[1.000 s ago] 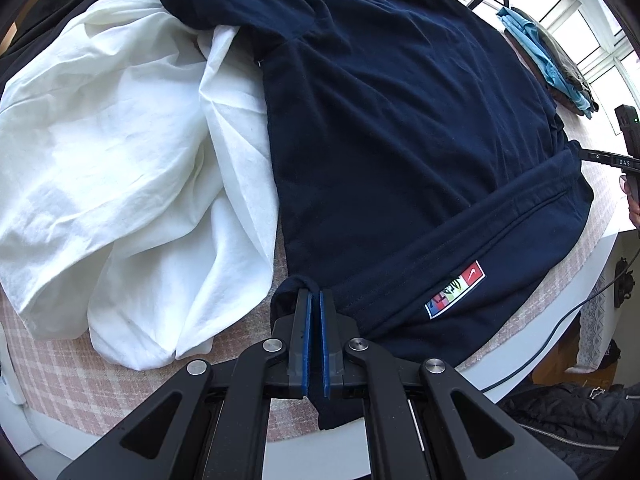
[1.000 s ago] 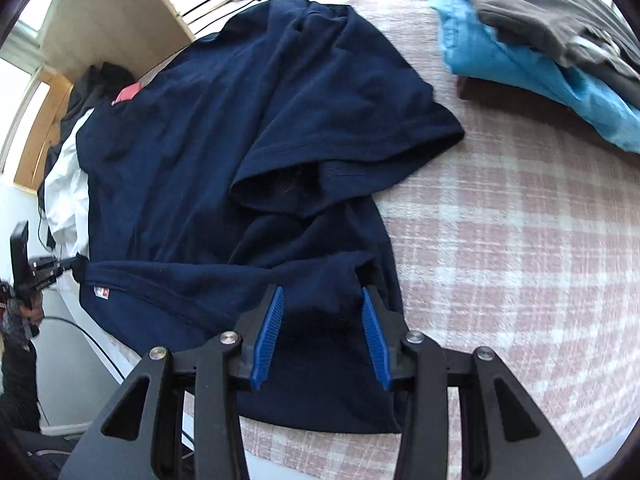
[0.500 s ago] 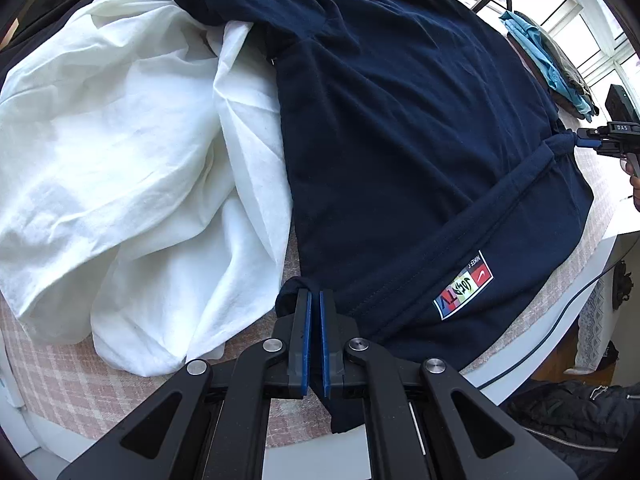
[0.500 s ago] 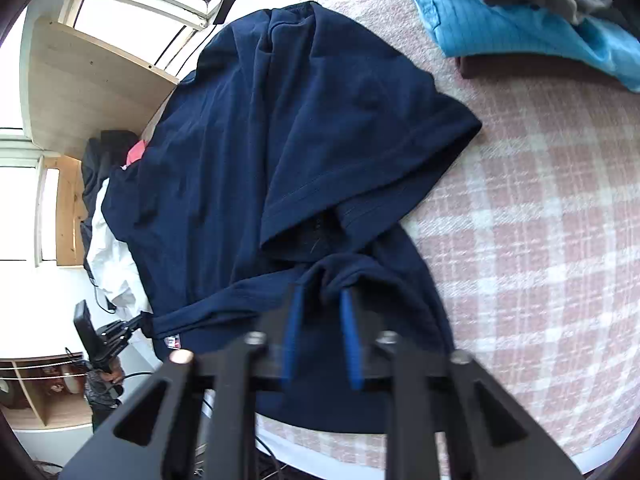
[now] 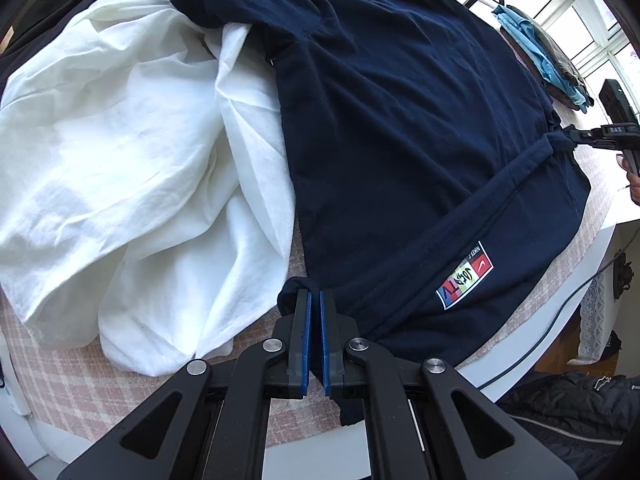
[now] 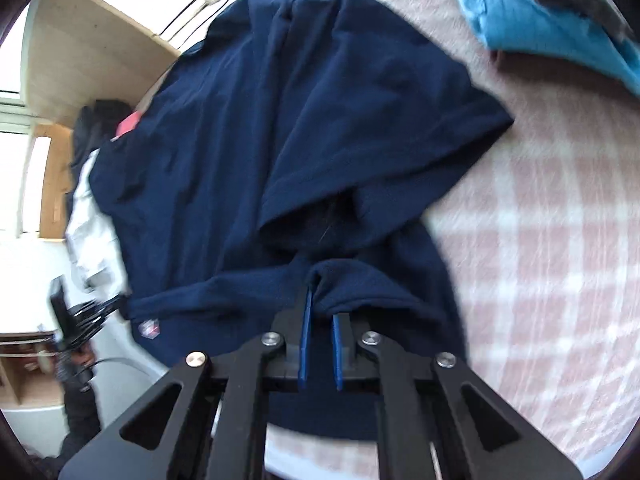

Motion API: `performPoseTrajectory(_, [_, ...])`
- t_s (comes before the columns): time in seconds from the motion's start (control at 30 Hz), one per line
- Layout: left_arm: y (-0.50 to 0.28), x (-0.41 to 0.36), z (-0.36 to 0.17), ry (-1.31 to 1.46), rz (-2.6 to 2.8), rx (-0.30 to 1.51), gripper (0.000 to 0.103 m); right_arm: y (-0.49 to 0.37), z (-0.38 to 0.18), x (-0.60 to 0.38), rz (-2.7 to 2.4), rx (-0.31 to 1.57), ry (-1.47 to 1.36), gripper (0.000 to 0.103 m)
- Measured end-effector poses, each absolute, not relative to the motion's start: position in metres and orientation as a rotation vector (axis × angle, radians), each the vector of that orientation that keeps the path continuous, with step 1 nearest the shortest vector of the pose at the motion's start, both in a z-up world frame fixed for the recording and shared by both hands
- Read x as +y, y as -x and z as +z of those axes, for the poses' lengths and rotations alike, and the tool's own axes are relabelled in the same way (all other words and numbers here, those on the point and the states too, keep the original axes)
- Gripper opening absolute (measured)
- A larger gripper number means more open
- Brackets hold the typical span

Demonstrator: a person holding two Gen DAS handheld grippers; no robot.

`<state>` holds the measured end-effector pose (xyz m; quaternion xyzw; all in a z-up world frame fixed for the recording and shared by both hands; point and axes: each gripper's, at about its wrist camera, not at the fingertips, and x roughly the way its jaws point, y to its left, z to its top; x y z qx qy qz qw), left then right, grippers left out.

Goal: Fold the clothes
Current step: 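Lift the navy shirt by its hem with both grippers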

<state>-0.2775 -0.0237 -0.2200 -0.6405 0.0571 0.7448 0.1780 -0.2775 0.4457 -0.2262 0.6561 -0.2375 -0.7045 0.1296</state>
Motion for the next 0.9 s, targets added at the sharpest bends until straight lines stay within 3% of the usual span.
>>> performPoseTrajectory(0.23, [0.245,-0.057,-0.193,1.772,2.164,0.101,0.003,0.222,-0.168,0.474,-2.0,-0.857,-1.779,0.009])
performPoseTrajectory(0.33, [0.229,-0.023,-0.178,1.779,2.142,0.051,0.003,0.186,-0.165,0.477,-2.0,-0.854,-1.82,0.009])
performPoseTrajectory(0.43, [0.199,0.008,-0.162,1.795,2.099,0.032,0.003,0.146,-0.182,0.474,-1.98,-0.829,-1.918,0.009])
performPoseTrajectory(0.67, [0.131,0.023,-0.193,1.909,1.945,-0.027,0.004,0.091,-0.242,0.447,-1.884,-0.729,-2.112,0.009])
performPoseTrajectory(0.83, [0.101,0.032,-0.194,1.916,1.936,0.042,0.005,0.078,-0.245,0.435,-1.861,-0.597,-2.167,0.009])
performPoseTrajectory(0.9, [0.1,0.021,-0.181,1.875,1.975,-0.018,0.011,0.079,-0.241,0.437,-1.9,-0.599,-2.147,0.01])
